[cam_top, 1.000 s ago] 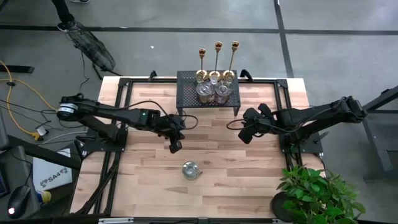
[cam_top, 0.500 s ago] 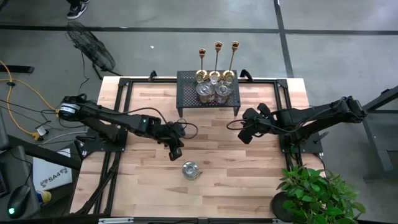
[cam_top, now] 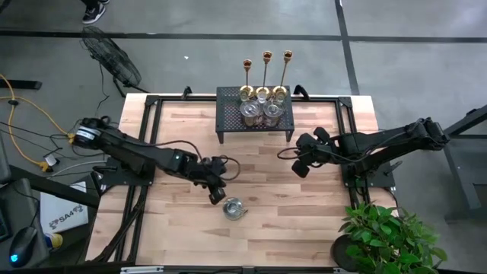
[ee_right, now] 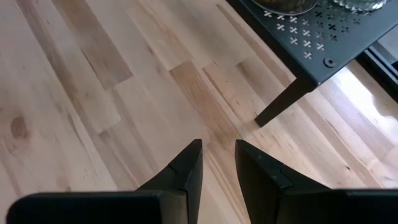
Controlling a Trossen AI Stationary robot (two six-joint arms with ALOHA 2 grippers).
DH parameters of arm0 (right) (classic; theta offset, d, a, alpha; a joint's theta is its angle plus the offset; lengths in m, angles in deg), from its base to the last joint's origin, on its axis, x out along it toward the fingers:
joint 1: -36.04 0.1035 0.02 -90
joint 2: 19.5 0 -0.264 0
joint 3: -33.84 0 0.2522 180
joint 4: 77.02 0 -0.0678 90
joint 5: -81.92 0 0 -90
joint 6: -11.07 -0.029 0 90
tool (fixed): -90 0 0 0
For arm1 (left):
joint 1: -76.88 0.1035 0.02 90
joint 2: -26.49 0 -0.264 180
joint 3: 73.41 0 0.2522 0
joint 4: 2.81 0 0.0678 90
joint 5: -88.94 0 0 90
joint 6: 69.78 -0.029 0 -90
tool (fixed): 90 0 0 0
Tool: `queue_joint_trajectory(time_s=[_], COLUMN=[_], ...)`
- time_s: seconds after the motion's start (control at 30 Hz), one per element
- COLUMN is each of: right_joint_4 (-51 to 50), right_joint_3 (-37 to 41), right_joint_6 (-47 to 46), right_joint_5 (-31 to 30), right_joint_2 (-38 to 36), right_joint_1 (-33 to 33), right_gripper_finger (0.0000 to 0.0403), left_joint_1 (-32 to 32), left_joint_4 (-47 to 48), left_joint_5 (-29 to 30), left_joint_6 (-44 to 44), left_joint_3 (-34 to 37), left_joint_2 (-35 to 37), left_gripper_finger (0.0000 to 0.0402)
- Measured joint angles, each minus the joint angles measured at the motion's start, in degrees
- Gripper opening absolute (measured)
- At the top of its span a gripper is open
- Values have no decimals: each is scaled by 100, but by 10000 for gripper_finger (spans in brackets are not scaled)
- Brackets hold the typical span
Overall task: Pick & Place candle stick holders
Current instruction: Put the silver scented candle on the shelf aligned with the silver scented candles
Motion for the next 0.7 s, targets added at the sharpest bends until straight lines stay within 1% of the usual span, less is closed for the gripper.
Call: queue_joint_trajectory(time_s=[0.13,0.27,0.37,0.57,0.7], right_joint_4=[4,-23,-29,6,4], right_joint_3=[0,0,0,0,0], right_joint_6=[25,25,37,134,134], right_joint_5=[61,66,72,81,81], right_joint_2=[0,-1,0,-1,0], right_joint_1=[2,1,2,1,0], right_gripper_finger=[87,87,87,87,87], left_joint_1=[-20,-18,-16,-16,-16], left_joint_4=[149,1055,1450,1468,1459], left_joint_5=[-98,-104,-154,-323,-454], left_joint_6=[-8,-12,-13,-61,-57], left_joint_3=[-404,-966,-1308,-1439,-1439], left_joint_2=[-405,-833,-1013,-1064,-1066], left_gripper_finger=[0,0,0,2,25])
